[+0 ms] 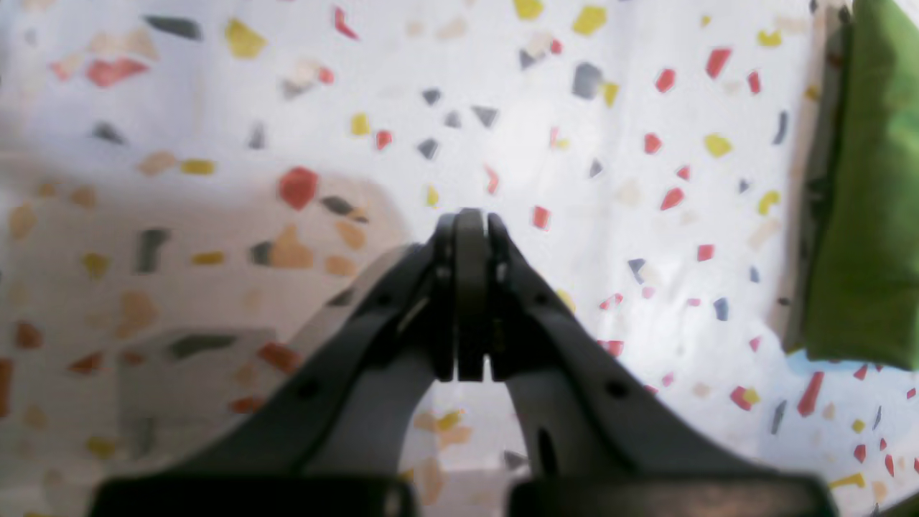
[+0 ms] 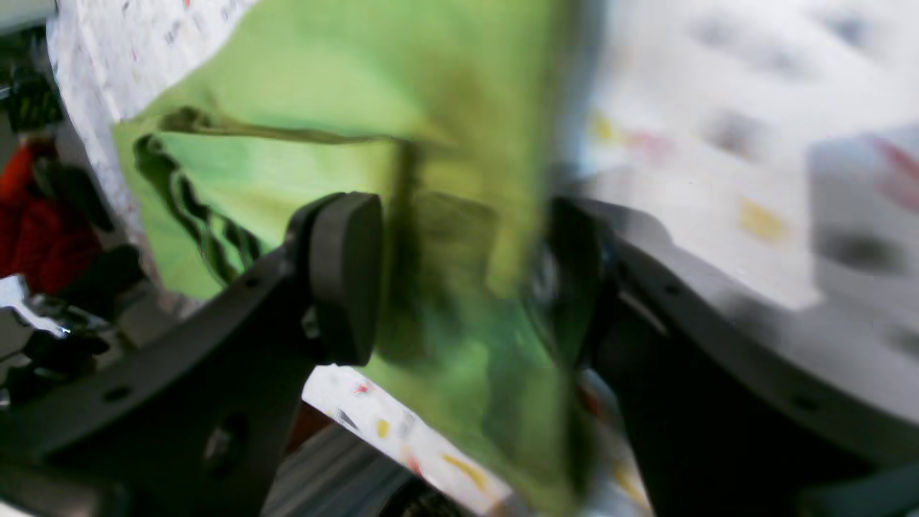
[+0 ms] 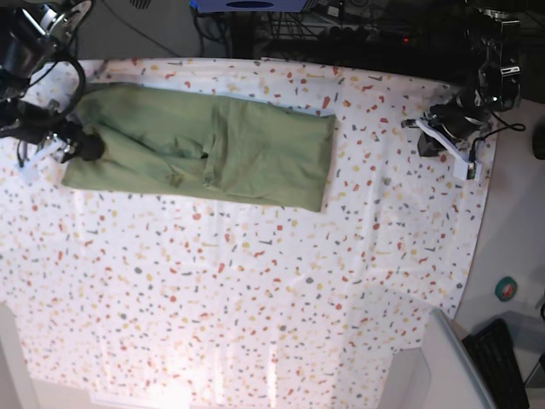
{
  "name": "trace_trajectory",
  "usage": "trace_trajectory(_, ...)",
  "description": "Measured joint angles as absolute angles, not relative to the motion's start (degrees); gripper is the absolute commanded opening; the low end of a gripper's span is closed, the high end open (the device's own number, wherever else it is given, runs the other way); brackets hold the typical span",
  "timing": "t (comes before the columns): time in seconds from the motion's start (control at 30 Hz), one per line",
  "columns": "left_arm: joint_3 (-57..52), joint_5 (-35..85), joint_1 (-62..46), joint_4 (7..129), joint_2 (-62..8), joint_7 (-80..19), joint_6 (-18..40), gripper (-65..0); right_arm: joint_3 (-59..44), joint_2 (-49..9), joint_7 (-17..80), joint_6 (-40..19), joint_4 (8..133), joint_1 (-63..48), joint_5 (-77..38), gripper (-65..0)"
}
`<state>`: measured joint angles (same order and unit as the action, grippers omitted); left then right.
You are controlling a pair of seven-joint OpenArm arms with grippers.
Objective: Layout the t-shirt on the table in an organized manner, then fold the t-shirt properly
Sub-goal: 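Grasp the shirt's other end with the right gripper and the middle with the left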
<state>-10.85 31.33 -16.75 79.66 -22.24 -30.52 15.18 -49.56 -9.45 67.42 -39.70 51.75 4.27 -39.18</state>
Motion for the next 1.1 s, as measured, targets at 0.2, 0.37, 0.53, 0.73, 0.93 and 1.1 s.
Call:
trace_trajectory(0.2,-2.2,31.4,-12.4,77.6,-21.9,-30.0,15.4,-65.0,-49.1,-8.7,68.7,-40.1,51.7,4.3,-40.3,-30.5)
trace_trajectory(0.37,1.7,31.3,-10.6,75.0,-18.4,-30.3,15.4,-65.0,-49.1,-8.7,69.8,-40.1,52.2,3.8,-40.7,-30.6)
trace_trajectory(0.53,6.6,28.3,-7.9,73.8,-15.9,-29.3,15.4,-65.0,-49.1,-8.7,69.8,-40.1,52.1,3.8,-40.7,-30.9)
trace_trajectory(0.73,7.2,20.2,-7.5,73.9,-11.6,-27.7,15.2,-65.0,-49.1,-8.8,69.3,-40.1,51.7,3.8,-38.9,-50.0)
trace_trajectory(0.93,9.7,19.5,-7.5,74.2,-11.5,-27.4,14.8,-65.0,-48.7,-9.6,71.1,-40.0,51.3,4.8,-37.0,-65.0)
trace_trajectory(1.1,15.4,19.8,-7.7,74.6,-10.5,-27.3,15.2,-65.0,-48.7,-13.6,69.0,-39.9,51.4,5.2,-36.5,-65.0)
